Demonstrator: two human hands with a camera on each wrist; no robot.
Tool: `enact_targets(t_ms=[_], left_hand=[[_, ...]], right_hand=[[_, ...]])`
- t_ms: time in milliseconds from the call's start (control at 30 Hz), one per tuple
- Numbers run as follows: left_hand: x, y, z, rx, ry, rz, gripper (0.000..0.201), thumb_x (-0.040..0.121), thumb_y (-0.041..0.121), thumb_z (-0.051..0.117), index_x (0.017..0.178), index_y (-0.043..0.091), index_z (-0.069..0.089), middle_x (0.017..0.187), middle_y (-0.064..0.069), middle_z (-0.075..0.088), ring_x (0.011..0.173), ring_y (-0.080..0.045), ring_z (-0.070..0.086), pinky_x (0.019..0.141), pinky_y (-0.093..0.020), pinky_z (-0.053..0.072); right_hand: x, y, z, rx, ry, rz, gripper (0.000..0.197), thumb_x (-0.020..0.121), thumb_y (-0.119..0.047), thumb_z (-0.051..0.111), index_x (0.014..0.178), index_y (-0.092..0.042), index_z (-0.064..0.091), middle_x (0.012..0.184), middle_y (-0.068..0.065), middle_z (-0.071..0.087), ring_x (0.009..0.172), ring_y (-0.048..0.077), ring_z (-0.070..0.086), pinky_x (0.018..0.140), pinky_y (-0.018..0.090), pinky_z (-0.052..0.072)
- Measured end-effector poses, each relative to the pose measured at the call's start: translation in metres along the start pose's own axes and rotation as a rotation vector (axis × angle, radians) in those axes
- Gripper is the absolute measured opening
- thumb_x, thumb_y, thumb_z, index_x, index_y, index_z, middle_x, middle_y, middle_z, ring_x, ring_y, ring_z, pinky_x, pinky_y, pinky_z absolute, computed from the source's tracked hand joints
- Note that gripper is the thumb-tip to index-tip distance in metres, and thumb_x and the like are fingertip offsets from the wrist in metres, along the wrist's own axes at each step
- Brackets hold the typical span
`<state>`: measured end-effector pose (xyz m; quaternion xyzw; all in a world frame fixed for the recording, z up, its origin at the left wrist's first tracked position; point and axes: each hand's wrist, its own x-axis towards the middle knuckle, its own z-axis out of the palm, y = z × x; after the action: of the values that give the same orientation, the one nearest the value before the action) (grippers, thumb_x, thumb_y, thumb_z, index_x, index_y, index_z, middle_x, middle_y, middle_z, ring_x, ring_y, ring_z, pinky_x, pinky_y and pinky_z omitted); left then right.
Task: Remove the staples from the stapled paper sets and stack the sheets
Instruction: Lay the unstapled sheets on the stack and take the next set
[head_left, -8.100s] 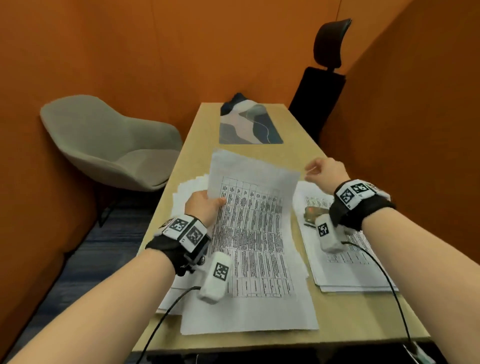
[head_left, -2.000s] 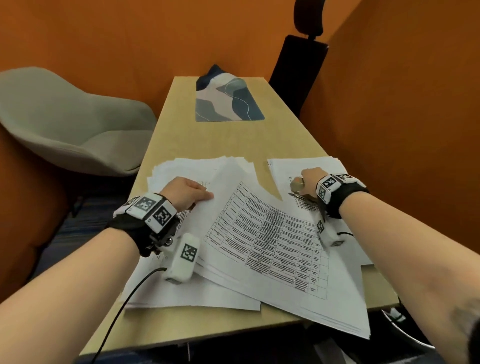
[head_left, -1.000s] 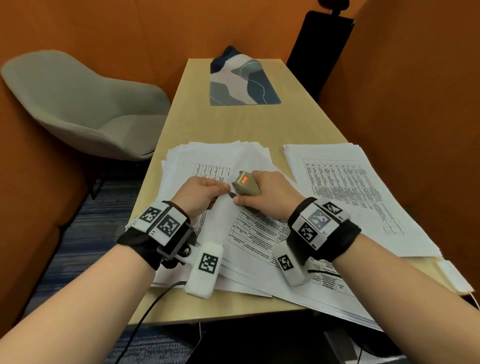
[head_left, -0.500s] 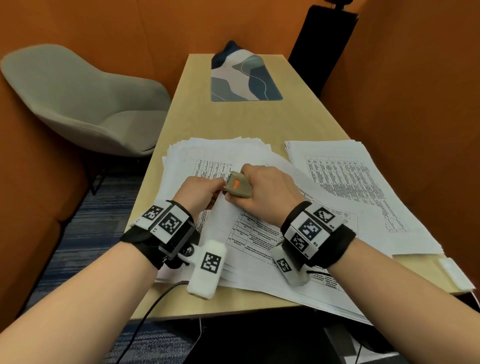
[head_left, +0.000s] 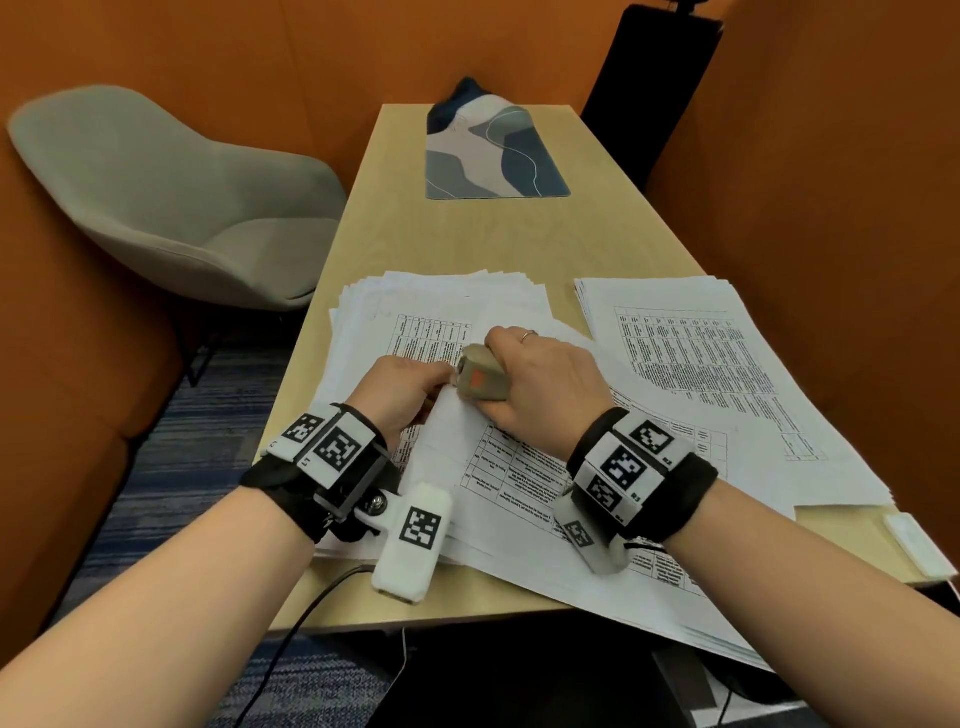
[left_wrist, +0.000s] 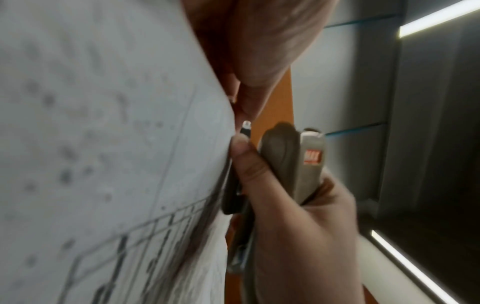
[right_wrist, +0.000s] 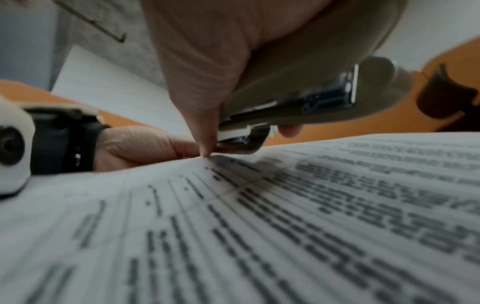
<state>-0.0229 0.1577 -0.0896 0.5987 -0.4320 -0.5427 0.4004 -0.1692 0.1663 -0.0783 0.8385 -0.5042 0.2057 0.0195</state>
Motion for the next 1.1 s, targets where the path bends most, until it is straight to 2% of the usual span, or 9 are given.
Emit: enact_targets(t_ms=[100, 167, 267, 367, 500, 567, 700, 933, 1100], left_hand=[[-0.001, 0.002, -0.003, -0.064, -0.088, -0.003, 0.019, 0.091, 0.0, 0.049, 0.074, 0.003, 0.057, 0.041, 0.005, 0.053, 0.035, -0.002, 0.045, 0.04, -0.012, 0.037], [-0.001, 0.002, -0.007, -0.08, -0.142, -0.001, 0.011, 0.088, -0.005, 0.051, 0.089, 0.002, 0.06, 0.063, -0.004, 0.06, 0.055, -0.01, 0.052, 0.056, -0.017, 0.042], [0.0, 0.0, -0.01, -0.025, -0.137, 0.012, 0.021, 0.081, -0.01, 0.058, 0.097, 0.004, 0.06, 0.079, -0.005, 0.061, 0.07, -0.013, 0.056, 0.07, -0.02, 0.046], [-0.001, -0.002, -0.009, 0.059, -0.078, 0.067, 0.026, 0.078, -0.012, 0.062, 0.101, 0.001, 0.059, 0.075, -0.005, 0.058, 0.06, -0.005, 0.06, 0.059, -0.011, 0.05], [0.001, -0.006, -0.011, 0.156, -0.068, 0.112, 0.036, 0.076, -0.007, 0.068, 0.111, -0.007, 0.06, 0.093, -0.017, 0.062, 0.077, -0.016, 0.06, 0.08, -0.023, 0.051], [0.001, -0.007, -0.01, 0.198, -0.073, 0.137, 0.033, 0.077, -0.006, 0.068, 0.109, -0.006, 0.063, 0.096, -0.02, 0.065, 0.082, -0.022, 0.061, 0.086, -0.031, 0.051], [0.0, -0.011, -0.011, 0.311, -0.041, 0.205, 0.024, 0.077, -0.007, 0.067, 0.1, 0.002, 0.068, 0.084, -0.008, 0.069, 0.072, -0.013, 0.064, 0.079, -0.024, 0.053], [0.006, -0.017, -0.011, 0.437, -0.006, 0.31, 0.025, 0.08, -0.002, 0.063, 0.083, 0.023, 0.063, 0.083, 0.005, 0.066, 0.084, -0.019, 0.062, 0.084, -0.028, 0.05], [0.012, -0.024, -0.012, 0.555, -0.003, 0.352, 0.024, 0.081, 0.001, 0.063, 0.079, 0.025, 0.062, 0.083, 0.0, 0.066, 0.086, -0.025, 0.061, 0.084, -0.034, 0.046]], right_hand=[[0.004, 0.008, 0.004, 0.21, -0.098, 0.247, 0.037, 0.079, -0.054, 0.061, 0.088, -0.021, 0.047, 0.093, 0.002, 0.062, 0.089, 0.024, 0.058, 0.066, 0.028, 0.036], [0.009, 0.011, 0.007, 0.361, -0.135, 0.353, 0.04, 0.074, -0.054, 0.066, 0.088, -0.019, 0.054, 0.091, 0.002, 0.064, 0.088, 0.023, 0.06, 0.071, 0.033, 0.047], [0.014, 0.015, 0.009, 0.519, -0.209, 0.427, 0.031, 0.072, -0.046, 0.073, 0.084, -0.021, 0.059, 0.085, 0.002, 0.066, 0.085, 0.021, 0.063, 0.075, 0.036, 0.053], [0.019, 0.017, 0.005, 0.62, -0.283, 0.463, 0.027, 0.071, -0.042, 0.076, 0.076, -0.021, 0.059, 0.082, 0.002, 0.064, 0.077, 0.017, 0.061, 0.063, 0.026, 0.048], [0.023, 0.023, 0.006, 0.718, -0.423, 0.514, 0.028, 0.07, -0.039, 0.078, 0.073, -0.018, 0.059, 0.072, 0.0, 0.063, 0.063, 0.016, 0.059, 0.06, 0.025, 0.045], [0.022, 0.025, 0.006, 0.843, -0.479, 0.55, 0.025, 0.073, -0.03, 0.077, 0.074, -0.012, 0.06, 0.061, 0.001, 0.061, 0.047, 0.015, 0.057, 0.049, 0.024, 0.046], [0.018, 0.027, 0.0, 1.035, -0.531, 0.606, 0.019, 0.081, -0.019, 0.071, 0.077, -0.005, 0.058, 0.048, 0.001, 0.055, 0.03, 0.012, 0.048, 0.034, 0.017, 0.039], [-0.006, 0.045, -0.035, 0.754, -0.31, 0.549, 0.024, 0.075, -0.032, 0.076, 0.075, -0.016, 0.058, 0.057, -0.001, 0.059, 0.036, 0.01, 0.05, 0.039, 0.02, 0.04], [-0.071, 0.106, -0.094, 0.384, -0.103, 0.747, 0.033, 0.078, -0.041, 0.071, 0.081, -0.011, 0.059, 0.065, 0.007, 0.065, 0.046, 0.02, 0.057, 0.045, 0.024, 0.046]])
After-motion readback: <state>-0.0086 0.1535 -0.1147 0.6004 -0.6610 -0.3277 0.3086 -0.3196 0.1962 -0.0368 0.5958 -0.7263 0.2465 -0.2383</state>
